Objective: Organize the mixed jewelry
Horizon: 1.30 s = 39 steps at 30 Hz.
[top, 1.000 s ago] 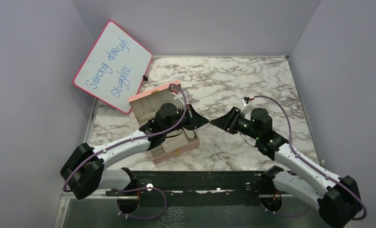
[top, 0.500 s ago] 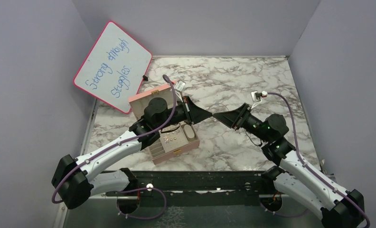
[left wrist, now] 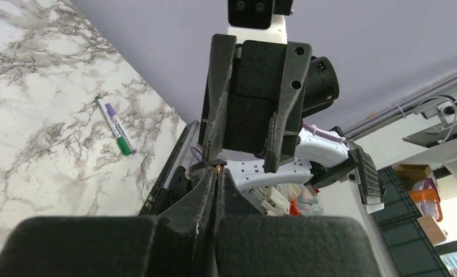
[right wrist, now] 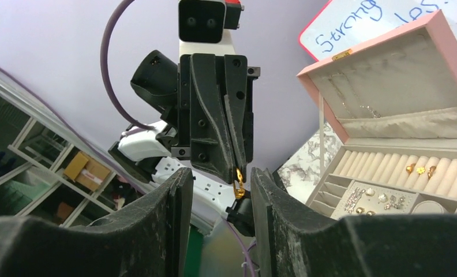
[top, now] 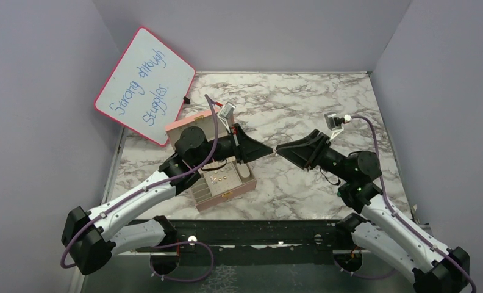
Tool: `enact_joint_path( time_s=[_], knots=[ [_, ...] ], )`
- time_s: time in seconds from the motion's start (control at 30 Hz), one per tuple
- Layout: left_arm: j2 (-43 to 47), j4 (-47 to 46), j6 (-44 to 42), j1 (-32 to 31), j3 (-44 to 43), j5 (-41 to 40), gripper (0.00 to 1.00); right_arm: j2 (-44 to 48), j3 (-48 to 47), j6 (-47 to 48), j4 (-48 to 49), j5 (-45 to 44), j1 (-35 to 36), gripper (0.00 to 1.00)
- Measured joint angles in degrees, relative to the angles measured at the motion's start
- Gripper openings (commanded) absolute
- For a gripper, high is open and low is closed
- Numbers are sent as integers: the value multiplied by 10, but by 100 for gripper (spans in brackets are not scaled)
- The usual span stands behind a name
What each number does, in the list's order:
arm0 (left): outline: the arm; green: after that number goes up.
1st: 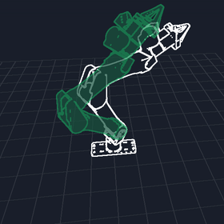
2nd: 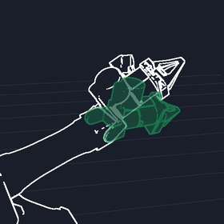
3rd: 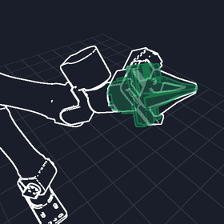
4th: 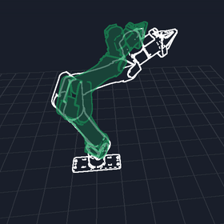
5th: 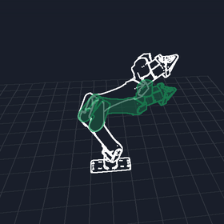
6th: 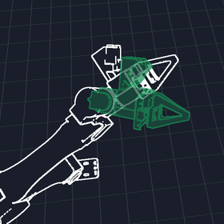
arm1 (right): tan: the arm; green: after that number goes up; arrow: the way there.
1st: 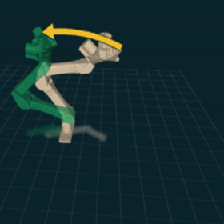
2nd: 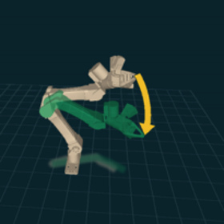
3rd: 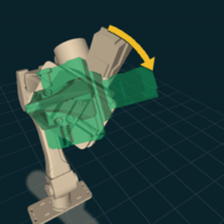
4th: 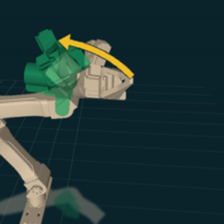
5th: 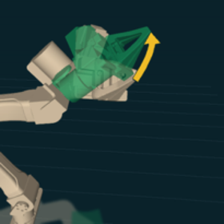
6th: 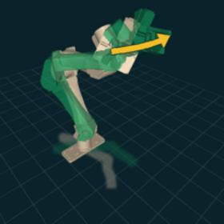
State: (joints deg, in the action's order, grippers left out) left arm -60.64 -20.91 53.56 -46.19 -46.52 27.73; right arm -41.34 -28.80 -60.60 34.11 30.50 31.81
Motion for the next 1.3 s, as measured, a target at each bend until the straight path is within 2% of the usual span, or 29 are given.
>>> enact_joint_path(
  time_s=[0.13, 0.33, 0.5, 0.63, 0.77, 1.13, 1.17, 1.3],
  knots=[
    [3, -10, 1, 0, 0, 9, 0, -19, 0, -1, 25, 21, 0, 43],
    [3, -22, 4, 0, 0, 14, 0, -45, 0, -13, 58, 53, 0, 22],
    [3, -31, 7, 0, 0, 17, 0, -42, 2, -17, 69, 55, 0, 21],
    [3, -34, 9, -1, 0, 21, 0, -33, 8, -21, 74, 55, 0, 25],
    [4, -35, 10, 0, 0, 22, 0, -31, 8, -24, 78, 55, 0, 24],
    [6, -36, 13, 0, 0, 23, 0, -31, 10, -28, 83, 54, 0, 2],
    [6, -36, 13, 0, 0, 23, 3, -31, 10, -28, 83, 54, 0, 1],
    [8, -36, 14, 0, 0, 22, 30, -31, 10, -25, 82, 54, 0, 1]
  ],
)
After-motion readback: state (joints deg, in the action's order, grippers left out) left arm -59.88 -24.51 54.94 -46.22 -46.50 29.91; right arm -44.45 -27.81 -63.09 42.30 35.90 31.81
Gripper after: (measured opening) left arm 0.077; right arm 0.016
